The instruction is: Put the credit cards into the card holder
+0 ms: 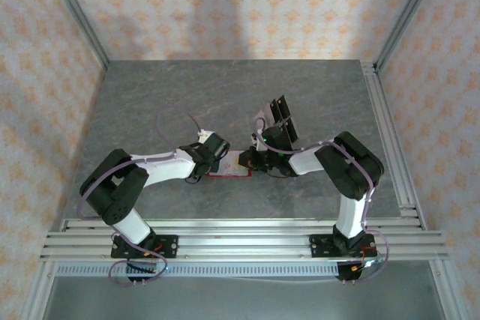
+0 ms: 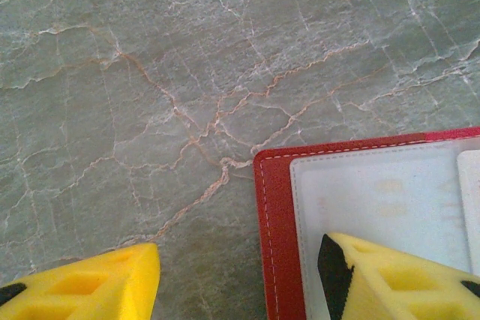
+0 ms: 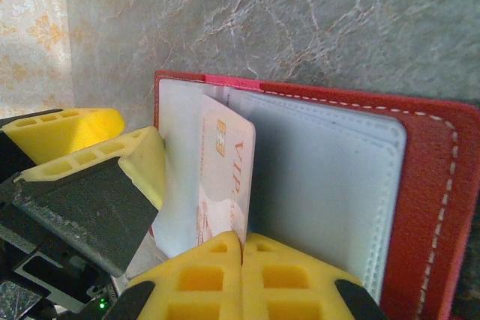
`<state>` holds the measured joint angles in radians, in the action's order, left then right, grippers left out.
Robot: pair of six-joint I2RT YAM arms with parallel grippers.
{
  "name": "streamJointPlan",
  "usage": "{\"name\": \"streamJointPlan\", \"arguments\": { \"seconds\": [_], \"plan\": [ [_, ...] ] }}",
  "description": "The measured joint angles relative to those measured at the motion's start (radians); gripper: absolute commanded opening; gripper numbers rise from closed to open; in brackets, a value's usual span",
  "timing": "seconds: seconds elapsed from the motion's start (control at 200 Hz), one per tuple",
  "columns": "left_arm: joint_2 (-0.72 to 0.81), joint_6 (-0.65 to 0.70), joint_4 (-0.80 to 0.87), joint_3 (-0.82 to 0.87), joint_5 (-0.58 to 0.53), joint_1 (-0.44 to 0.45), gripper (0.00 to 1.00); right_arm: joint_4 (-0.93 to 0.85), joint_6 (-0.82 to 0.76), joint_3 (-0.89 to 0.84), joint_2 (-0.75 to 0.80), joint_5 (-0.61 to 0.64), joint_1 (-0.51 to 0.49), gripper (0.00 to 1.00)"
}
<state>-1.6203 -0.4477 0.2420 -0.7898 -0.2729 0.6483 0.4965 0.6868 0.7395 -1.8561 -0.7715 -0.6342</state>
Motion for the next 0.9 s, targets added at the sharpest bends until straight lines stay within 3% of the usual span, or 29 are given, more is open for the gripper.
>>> {"name": "streamJointPlan", "arguments": {
  "seconds": [0.901],
  "plan": [
    [0.001,-0.007,0.000,0.001,0.000,0.000,0.60,-0.066,-0.008,0.069,-0.031,-0.003,-0.026,0.00]
  ]
}}
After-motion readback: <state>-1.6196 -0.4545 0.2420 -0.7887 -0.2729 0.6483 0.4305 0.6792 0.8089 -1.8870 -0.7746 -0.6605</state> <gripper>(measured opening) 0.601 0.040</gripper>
